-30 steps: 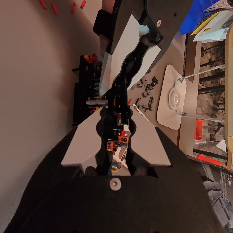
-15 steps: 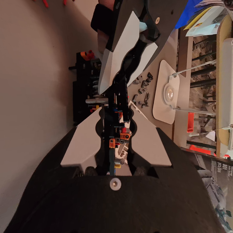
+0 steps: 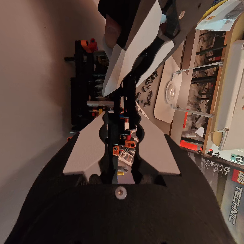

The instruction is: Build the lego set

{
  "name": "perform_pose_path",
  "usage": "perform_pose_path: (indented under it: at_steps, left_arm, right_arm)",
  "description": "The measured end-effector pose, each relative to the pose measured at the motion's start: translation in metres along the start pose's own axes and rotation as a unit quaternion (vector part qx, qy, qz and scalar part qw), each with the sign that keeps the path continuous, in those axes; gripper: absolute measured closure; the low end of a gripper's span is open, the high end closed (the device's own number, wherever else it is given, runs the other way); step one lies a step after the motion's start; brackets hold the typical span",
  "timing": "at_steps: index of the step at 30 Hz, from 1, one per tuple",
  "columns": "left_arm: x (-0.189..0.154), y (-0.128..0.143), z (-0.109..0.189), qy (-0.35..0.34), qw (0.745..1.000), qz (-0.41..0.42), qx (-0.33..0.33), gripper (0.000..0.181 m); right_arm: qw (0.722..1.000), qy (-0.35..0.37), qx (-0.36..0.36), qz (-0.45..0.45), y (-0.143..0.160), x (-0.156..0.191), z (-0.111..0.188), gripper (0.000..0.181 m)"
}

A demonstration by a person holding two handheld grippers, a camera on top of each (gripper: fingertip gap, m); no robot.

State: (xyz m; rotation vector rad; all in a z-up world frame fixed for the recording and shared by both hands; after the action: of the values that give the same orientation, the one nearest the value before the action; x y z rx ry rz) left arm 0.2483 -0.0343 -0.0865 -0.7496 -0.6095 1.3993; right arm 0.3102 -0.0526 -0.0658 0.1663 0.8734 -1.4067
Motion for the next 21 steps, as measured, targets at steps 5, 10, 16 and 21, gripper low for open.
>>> perform_pose_path:
  at_steps: [5, 10, 16, 21]
  left_arm:
    - [0.0005, -0.0005, -0.0004, -0.011, 1.0, -0.003, 0.006, 0.151]
    - [0.0007, -0.0002, -0.0012, -0.017, 1.0, -0.007, 0.014, 0.151]
    - [0.0022, -0.0026, 0.0015, -0.013, 1.0, -0.003, -0.002, 0.151]
    - [0.0007, -0.0005, -0.0014, 0.003, 1.0, 0.002, -0.008, 0.149]
  right_arm:
    - [1.0, -0.002, 0.01, -0.002, 0.0009, -0.0004, -0.0009, 0.143]
    - [1.0, -0.01, 0.018, -0.006, 0.0017, -0.0001, -0.0024, 0.144]
    - [1.0, 0.022, -0.003, 0.0, -0.0015, -0.0024, 0.0017, 0.142]
    - [0.999, 0.037, -0.003, 0.034, -0.0069, 0.0018, -0.0022, 0.146]
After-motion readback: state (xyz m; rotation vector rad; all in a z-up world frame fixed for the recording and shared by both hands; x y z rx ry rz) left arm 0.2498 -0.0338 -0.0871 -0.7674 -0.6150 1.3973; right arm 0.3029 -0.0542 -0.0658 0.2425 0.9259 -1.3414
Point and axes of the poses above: each gripper's, where its closed fingertips meet, z back along the fingers, y out of its underside, x = y × z across the jaws, the point moved 4 cm from there along z, back along the fingers, and after that the axes turned 10 degrees about -z, right-handed, at the moved point
